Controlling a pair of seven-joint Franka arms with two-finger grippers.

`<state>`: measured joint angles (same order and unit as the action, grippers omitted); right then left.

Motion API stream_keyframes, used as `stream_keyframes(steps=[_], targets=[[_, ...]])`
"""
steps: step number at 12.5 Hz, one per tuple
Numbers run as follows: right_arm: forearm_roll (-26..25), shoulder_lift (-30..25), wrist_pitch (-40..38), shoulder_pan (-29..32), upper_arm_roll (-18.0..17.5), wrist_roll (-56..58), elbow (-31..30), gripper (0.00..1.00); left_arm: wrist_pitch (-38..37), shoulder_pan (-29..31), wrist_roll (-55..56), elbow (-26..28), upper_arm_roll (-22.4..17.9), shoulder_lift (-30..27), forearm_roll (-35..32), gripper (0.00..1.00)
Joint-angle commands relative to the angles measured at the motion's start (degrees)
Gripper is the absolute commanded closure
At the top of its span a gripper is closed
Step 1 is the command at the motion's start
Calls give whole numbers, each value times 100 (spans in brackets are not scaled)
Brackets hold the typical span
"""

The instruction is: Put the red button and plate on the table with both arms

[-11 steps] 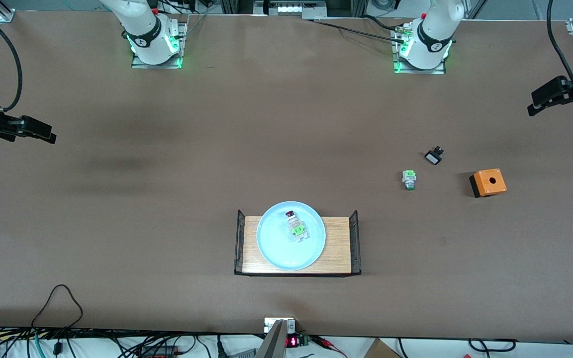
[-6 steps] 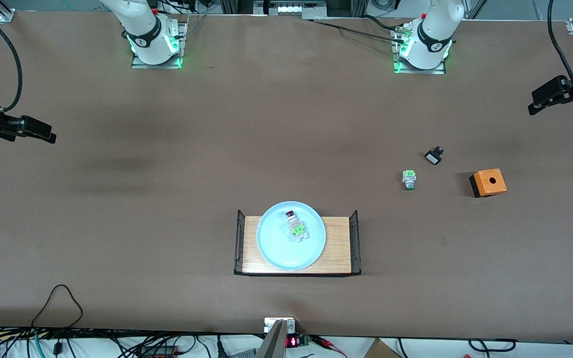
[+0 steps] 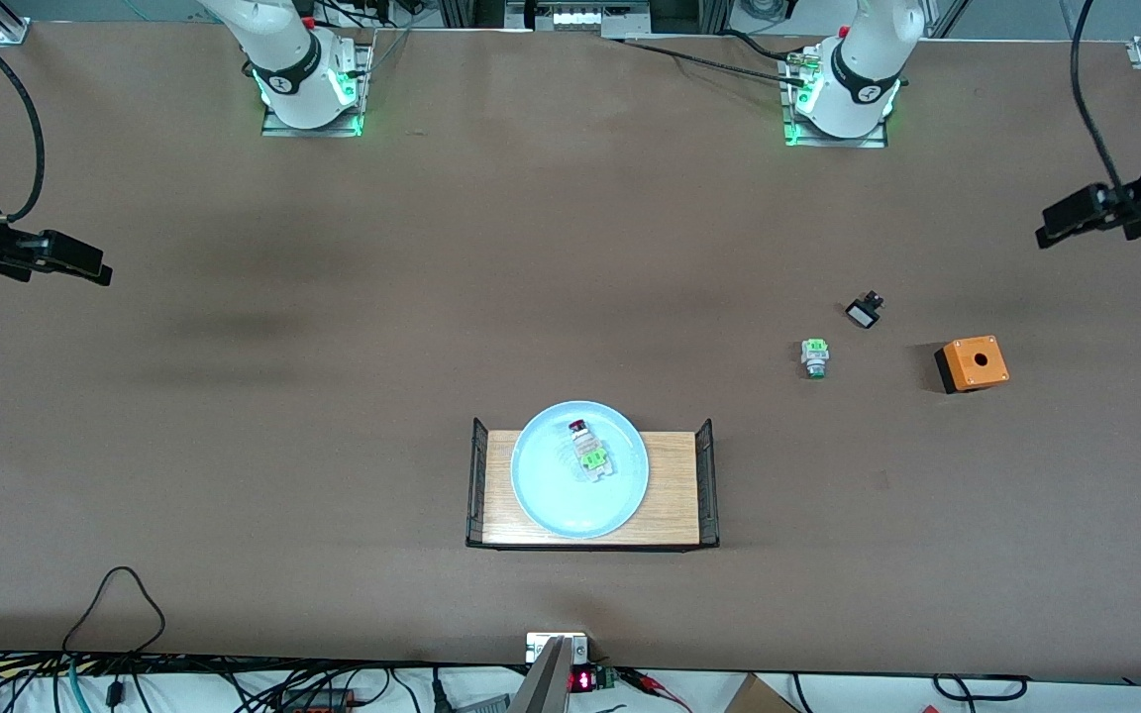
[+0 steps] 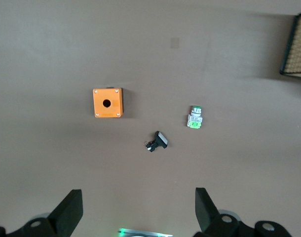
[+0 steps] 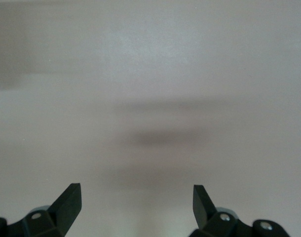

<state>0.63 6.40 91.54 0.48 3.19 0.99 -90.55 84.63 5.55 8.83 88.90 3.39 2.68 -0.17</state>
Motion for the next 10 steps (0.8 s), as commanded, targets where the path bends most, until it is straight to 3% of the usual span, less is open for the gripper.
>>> stream_keyframes(steps=[1,5,10], targets=[[-72,-17,-92,40,-46,68,46,0,-17,-168,1099,-713,57,643,-62,0],[-72,1,-75,40,-46,68,64,0,0,-625,2621,-1646,57,1505,-71,0],[-72,-43,-92,48,-37,68,73,0,553,-1319,4360,-1963,48,2060,-88,0]])
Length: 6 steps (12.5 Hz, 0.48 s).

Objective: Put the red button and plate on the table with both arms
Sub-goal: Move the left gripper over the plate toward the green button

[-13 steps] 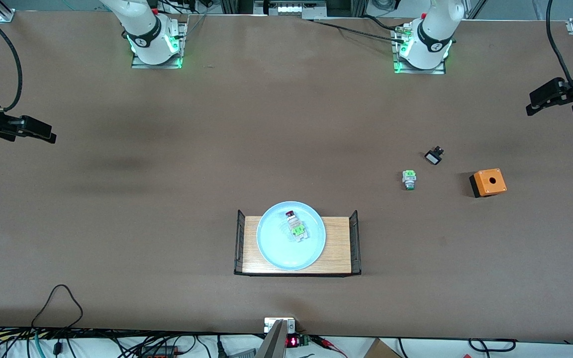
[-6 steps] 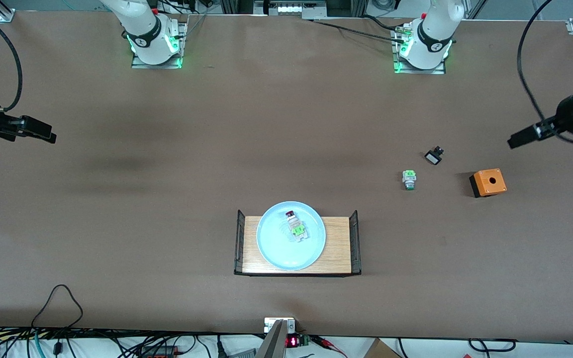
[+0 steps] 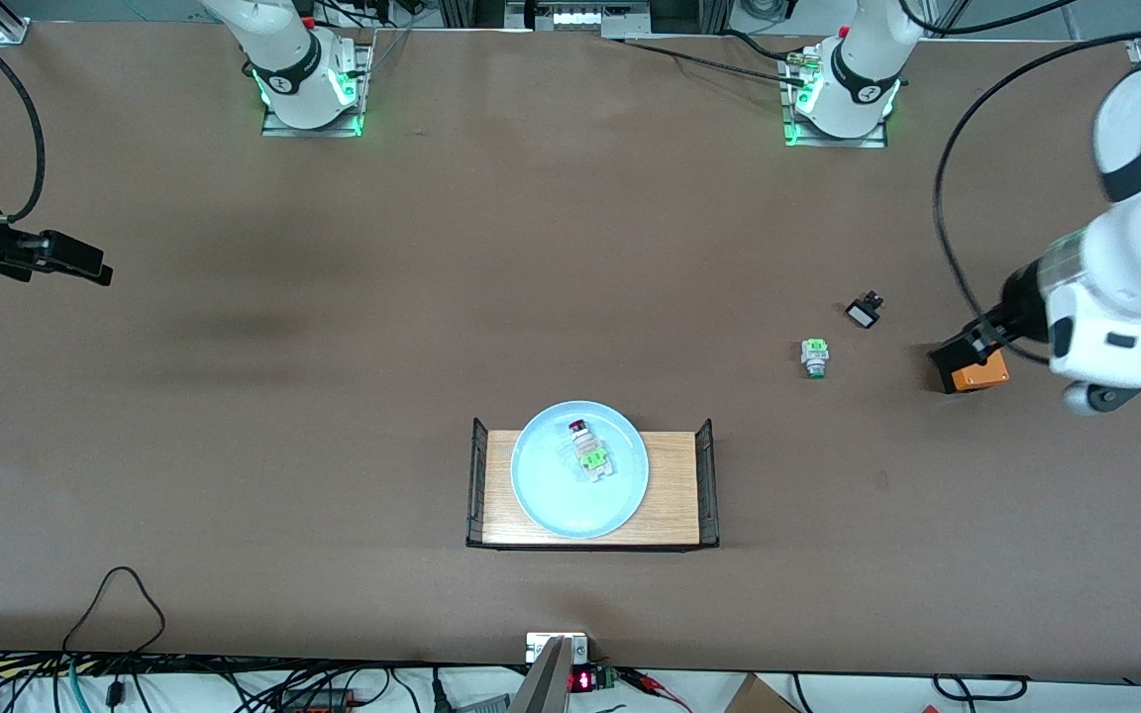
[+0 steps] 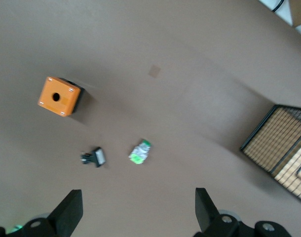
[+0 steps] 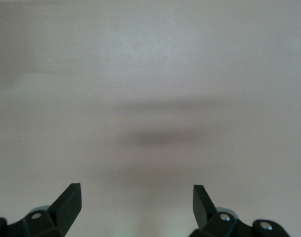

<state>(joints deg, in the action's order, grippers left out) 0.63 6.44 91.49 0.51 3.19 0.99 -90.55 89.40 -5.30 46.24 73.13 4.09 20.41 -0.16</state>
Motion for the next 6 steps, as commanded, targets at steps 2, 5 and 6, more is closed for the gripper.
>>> stream_keyframes(steps=[2,5,6], targets=[[-63,-2,-87,46,-29,77,64,0,112,-532,1427,-798,-31,699,-107,0],[-63,-20,-87,46,-20,85,73,0,121,-884,2387,-1502,-75,1323,-125,0],[-72,-20,-87,46,-11,86,73,0,121,-989,2642,-1669,-84,1464,-125,0]])
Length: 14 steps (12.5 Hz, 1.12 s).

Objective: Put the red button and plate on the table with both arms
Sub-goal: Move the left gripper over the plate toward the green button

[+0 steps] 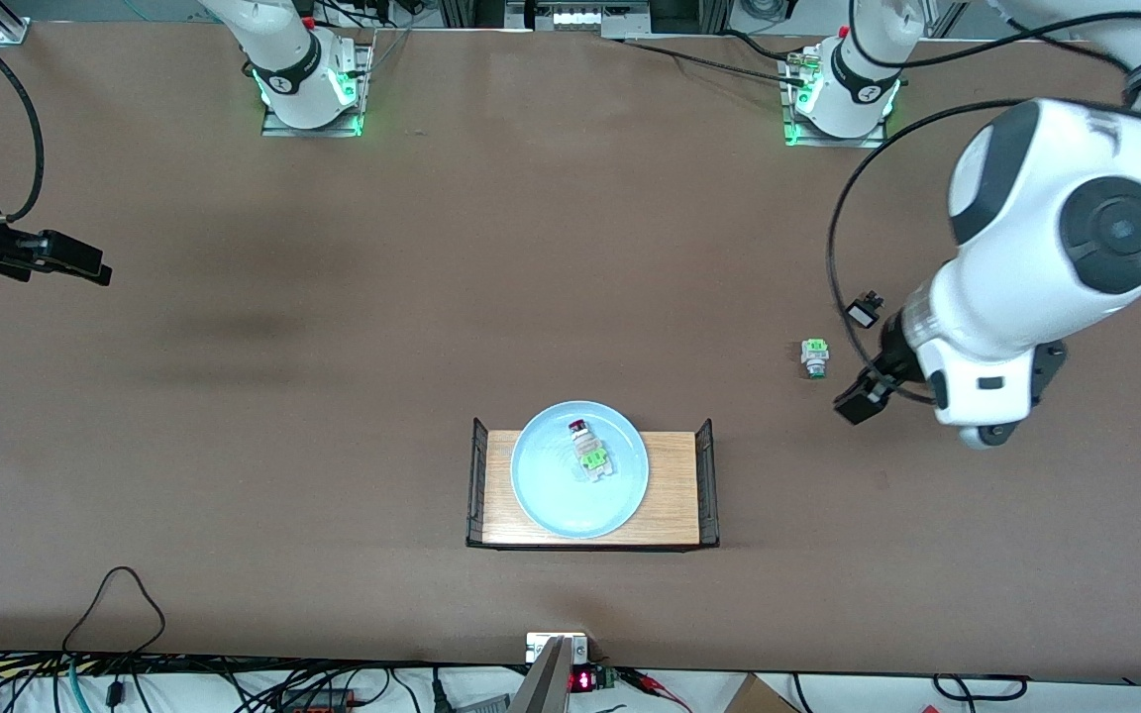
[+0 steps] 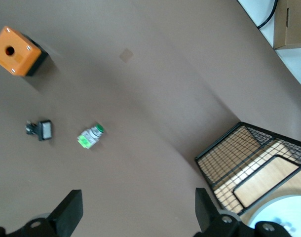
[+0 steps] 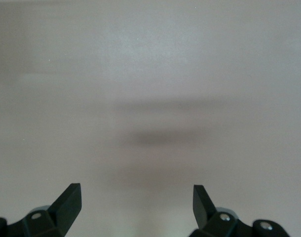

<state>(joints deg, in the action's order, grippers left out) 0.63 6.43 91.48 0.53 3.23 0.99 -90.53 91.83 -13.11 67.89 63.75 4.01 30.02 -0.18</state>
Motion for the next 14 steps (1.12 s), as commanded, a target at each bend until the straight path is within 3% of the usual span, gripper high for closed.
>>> stream_keyframes(steps=[1,4,8,11,14], targets=[[-72,-27,-87,44,-16,77,62,0,-44,-288,697,-863,-76,627,-123,0],[-72,-54,-96,44,-16,42,70,0,640,-578,1479,-908,-155,786,-132,0],[-28,8,-96,44,-7,24,264,0,1187,-1359,2358,-926,-813,989,-114,0],[-54,34,-87,44,-7,7,272,0,1450,-1650,2448,-926,-823,1190,-140,0],[-63,34,-87,44,-7,6,273,0,1784,-2150,2072,-926,-902,1357,-936,0]])
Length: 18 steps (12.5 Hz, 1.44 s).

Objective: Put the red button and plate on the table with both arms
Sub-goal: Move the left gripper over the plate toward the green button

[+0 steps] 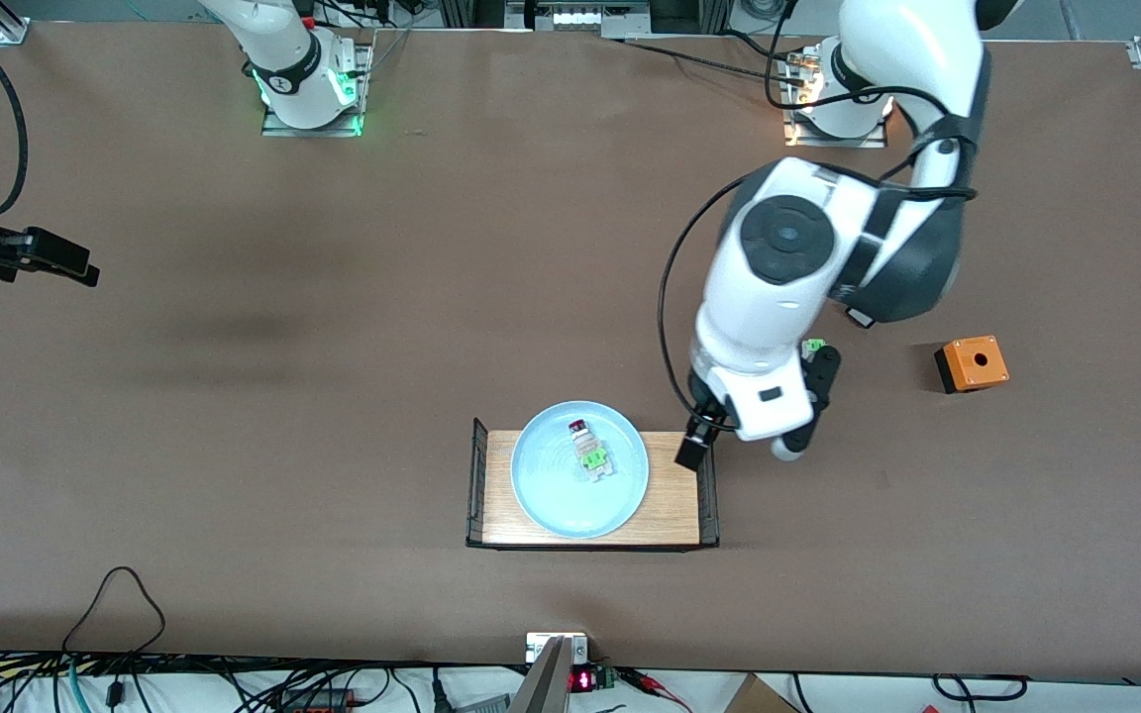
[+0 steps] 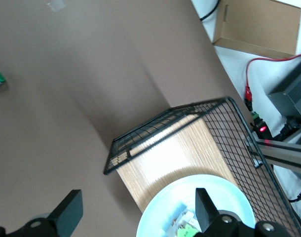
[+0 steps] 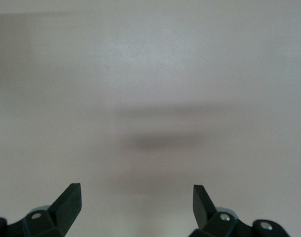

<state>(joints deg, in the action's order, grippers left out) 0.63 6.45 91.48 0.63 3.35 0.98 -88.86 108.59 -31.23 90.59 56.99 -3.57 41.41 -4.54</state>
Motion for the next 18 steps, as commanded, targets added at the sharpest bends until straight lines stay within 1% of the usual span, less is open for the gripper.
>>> stream_keyframes(steps=[1,3,5,6,8,12,14,17,18], targets=[[-72,23,-87,34,-27,8,106,0,205,-444,-235,-250,-144,279,-696,0],[-72,6,-95,34,-18,69,106,0,338,-620,-366,-250,-144,384,-977,0],[-72,6,-95,34,-18,43,97,0,505,-823,-446,-258,-144,525,-1425,0],[-72,6,-95,25,-36,17,97,0,522,-937,-437,-415,-144,630,-1680,0],[-72,6,-95,16,-53,16,97,0,540,-1069,-402,-644,-214,903,-1822,0],[-80,6,-95,34,-45,16,97,0,900,-1578,-288,-672,-793,1219,-1919,0],[-80,14,-95,42,-45,16,88,0,1032,-1702,-279,-715,-943,1360,-1919,0],[-80,14,-95,42,-36,8,88,0,1287,-1922,-112,-786,-1399,1659,-1911,0],[-80,49,-95,34,-36,16,88,0,1322,-1931,-112,-786,-1418,1720,-1911,0]])
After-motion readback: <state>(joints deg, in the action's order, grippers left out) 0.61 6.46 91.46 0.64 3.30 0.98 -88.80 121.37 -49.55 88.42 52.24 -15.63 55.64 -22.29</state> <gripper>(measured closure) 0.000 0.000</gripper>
